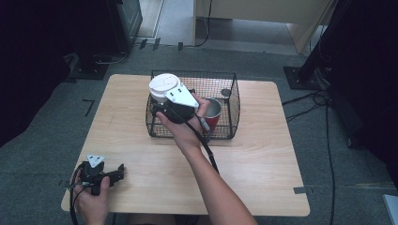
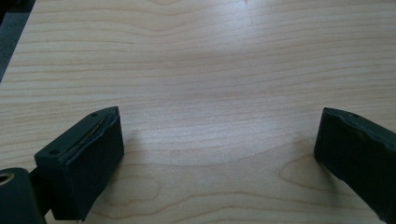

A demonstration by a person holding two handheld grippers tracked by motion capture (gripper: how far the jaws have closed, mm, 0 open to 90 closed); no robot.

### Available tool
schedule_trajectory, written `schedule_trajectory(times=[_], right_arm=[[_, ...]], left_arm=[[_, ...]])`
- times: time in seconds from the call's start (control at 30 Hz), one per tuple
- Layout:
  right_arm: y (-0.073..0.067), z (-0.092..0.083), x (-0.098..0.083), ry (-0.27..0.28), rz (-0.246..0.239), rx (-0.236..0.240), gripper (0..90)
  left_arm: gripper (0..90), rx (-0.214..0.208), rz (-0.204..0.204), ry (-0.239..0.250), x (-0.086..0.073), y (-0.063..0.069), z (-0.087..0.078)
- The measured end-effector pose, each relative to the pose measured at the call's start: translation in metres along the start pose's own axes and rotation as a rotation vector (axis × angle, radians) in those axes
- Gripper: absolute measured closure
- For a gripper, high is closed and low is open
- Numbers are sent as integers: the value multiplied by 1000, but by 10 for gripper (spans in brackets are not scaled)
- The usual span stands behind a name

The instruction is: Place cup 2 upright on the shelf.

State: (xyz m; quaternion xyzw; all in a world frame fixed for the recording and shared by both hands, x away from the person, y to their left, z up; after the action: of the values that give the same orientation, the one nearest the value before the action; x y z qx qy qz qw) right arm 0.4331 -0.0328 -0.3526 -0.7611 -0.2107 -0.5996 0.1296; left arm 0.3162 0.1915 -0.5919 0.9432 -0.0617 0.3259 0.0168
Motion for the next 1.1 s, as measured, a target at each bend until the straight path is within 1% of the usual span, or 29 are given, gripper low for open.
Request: schedule_trajectory(times=[0.2, 0.33, 0.5, 0.6, 0.7, 0.9, 0.97, 1.1], right_arm=[[8, 12, 0, 2, 6, -16, 162], [13, 21, -5, -9, 11, -36, 162], [18, 34, -10, -21, 32, -48, 162], [20, 42, -13, -26, 28, -58, 162], [23, 50, -15, -31, 35, -69, 162], [26, 64, -17, -25, 33, -57, 162], [29, 69, -18, -19, 34, -67, 162], [34, 79, -23, -12, 65, -54, 162]], left_arm=[[21, 0, 0, 0, 0, 0, 0], [21, 0, 0, 0, 0, 0, 0], [21, 0, 2, 0, 0, 0, 0], [21, -1, 1, 0, 0, 0, 0], [21, -1, 1, 0, 0, 0, 0], [21, -1, 1, -1, 0, 0, 0], [21, -1, 1, -1, 0, 0, 0], [21, -1, 2, -1, 0, 0, 0]])
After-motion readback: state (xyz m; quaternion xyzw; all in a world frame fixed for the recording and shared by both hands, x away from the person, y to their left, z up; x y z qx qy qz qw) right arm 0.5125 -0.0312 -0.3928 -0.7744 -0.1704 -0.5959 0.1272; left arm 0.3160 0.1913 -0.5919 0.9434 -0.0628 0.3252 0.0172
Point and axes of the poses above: each handheld gripper's, and its own axes: z roughly forward along the jaws, x roughly out of its top, y roughly to its right, the point moved 10 cm from there along z, roughly forward along the jaws, and after that the axes turned 6 degrees about -y, right-handed, at the moved point
